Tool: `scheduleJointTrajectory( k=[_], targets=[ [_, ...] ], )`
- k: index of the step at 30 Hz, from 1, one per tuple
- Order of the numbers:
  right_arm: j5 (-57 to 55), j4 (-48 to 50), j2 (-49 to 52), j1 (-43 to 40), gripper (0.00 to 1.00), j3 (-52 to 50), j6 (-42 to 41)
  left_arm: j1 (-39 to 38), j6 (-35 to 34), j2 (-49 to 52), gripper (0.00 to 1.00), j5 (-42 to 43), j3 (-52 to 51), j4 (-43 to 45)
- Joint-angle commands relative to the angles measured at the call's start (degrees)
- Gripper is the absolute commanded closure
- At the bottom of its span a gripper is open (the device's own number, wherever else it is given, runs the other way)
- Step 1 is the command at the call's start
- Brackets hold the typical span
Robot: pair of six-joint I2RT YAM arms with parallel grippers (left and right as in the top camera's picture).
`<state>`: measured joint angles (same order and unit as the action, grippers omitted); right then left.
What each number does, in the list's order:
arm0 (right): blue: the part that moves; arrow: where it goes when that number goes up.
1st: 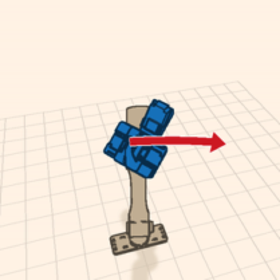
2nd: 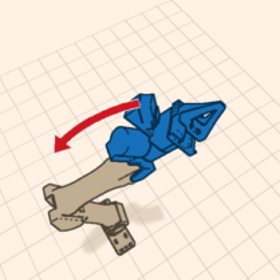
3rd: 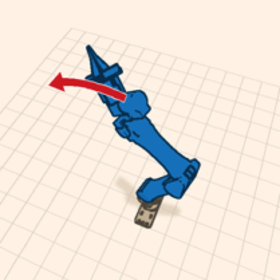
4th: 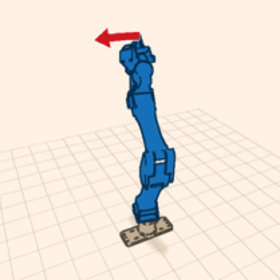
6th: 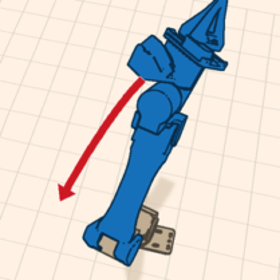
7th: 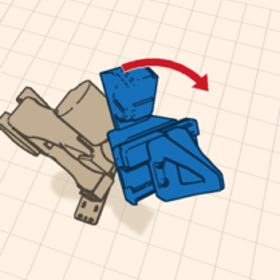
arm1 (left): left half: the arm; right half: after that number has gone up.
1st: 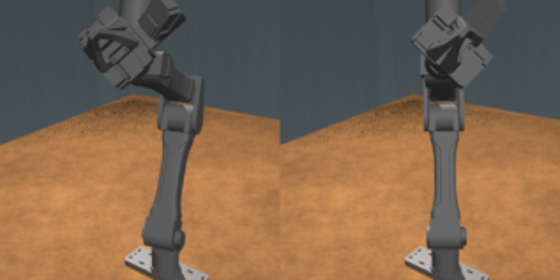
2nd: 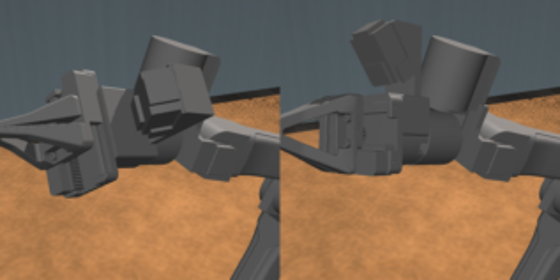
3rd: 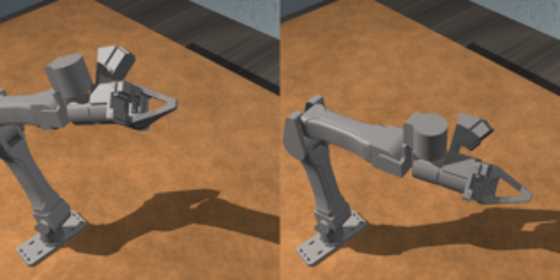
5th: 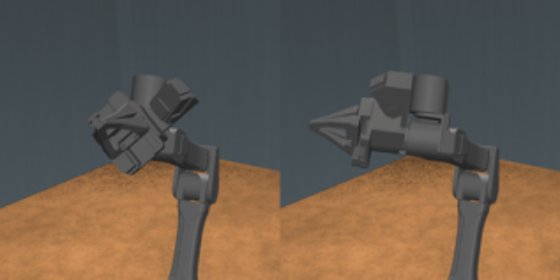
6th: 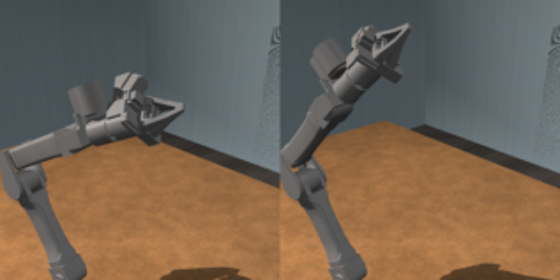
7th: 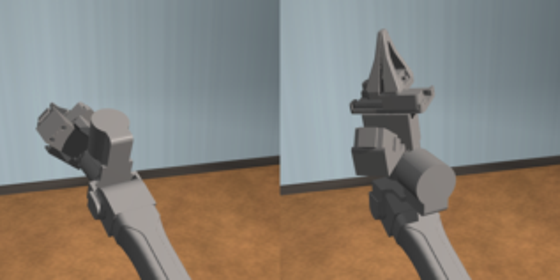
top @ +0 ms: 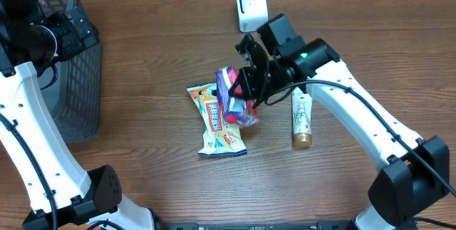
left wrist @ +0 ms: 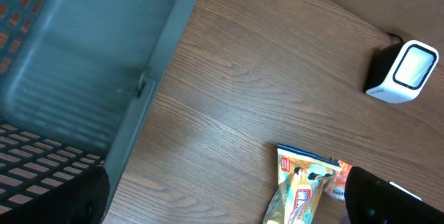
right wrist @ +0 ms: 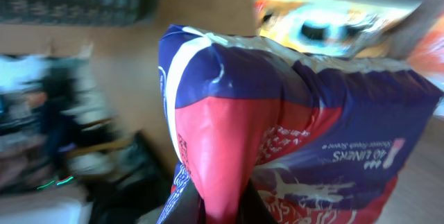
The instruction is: Scan the item barcode
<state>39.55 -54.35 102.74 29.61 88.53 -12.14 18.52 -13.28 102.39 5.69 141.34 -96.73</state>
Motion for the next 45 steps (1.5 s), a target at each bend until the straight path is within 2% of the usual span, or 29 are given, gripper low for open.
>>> scheduleJointTrajectory(
  k=[1,5,6,8,10,13,15,19,23,27,29,30,32,37,45],
  targets=[
    [17.07,2.38,0.26,-2.75,0.96,-6.49,-0.13,0.59,0.87,-0.81,0.0,-0.33,-0.2,-0.07],
    [18.64,6.43,0.26,-6.47,0.94,-15.43,-4.66,0.59,0.87,-0.81,0.0,-0.33,-0.2,-0.07],
    [18.4,7.63,0.26,-7.34,0.92,-17.25,-5.14,0.59,0.87,-0.81,0.0,-0.33,-0.2,-0.07],
    [16.22,8.57,0.26,-9.09,0.77,-19.76,-6.12,0.59,0.87,-0.81,0.0,-0.33,-0.2,-0.07],
    [11.47,7.28,0.26,-11.15,0.75,-20.72,-6.14,0.59,0.87,-0.81,0.0,-0.33,-0.2,-0.07],
    [4.85,4.24,0.24,-14.75,0.72,-20.65,-6.1,0.59,0.87,-0.81,0.0,-0.33,-0.2,-0.07],
    [1.92,2.93,0.24,-17.07,0.66,-20.63,-6.08,0.59,0.87,-0.81,0.0,-0.33,-0.2,-0.07],
    [-4.98,0.35,0.24,-21.29,0.66,-20.28,-5.88,0.59,0.87,-0.81,0.0,-0.33,-0.2,-0.07],
    [-7.26,-6.27,0.24,-24.35,0.66,-16.33,-0.42,0.59,0.87,-0.81,0.0,-0.33,-0.2,-0.07],
    [-7.56,-12.63,0.24,-24.7,0.6,-10.58,4.61,0.59,0.87,-0.81,0.0,-0.33,-0.2,-0.07],
    [-7.54,-14.97,0.24,-24.39,0.5,-7.65,5.66,0.59,0.87,-0.81,0.0,-0.31,-0.2,-0.07],
    [-7.56,-15.69,0.24,-24.09,0.36,-6.58,5.9,0.59,0.87,-0.81,0.0,-0.31,-0.2,-0.07],
    [-7.56,-16.02,0.24,-23.37,0.0,-5.68,6.4,0.59,0.87,-0.81,0.0,-0.31,-0.2,-0.07],
    [-10.38,-14.49,0.24,-22.21,0.0,-6.82,9.35,0.59,0.87,-0.81,0.0,-0.33,-0.2,-0.07],
    [-12.55,-15.82,0.24,-22.21,0.0,-12.96,5.25,0.59,0.87,-0.81,0.0,-0.33,-0.2,-0.07]
  ],
)
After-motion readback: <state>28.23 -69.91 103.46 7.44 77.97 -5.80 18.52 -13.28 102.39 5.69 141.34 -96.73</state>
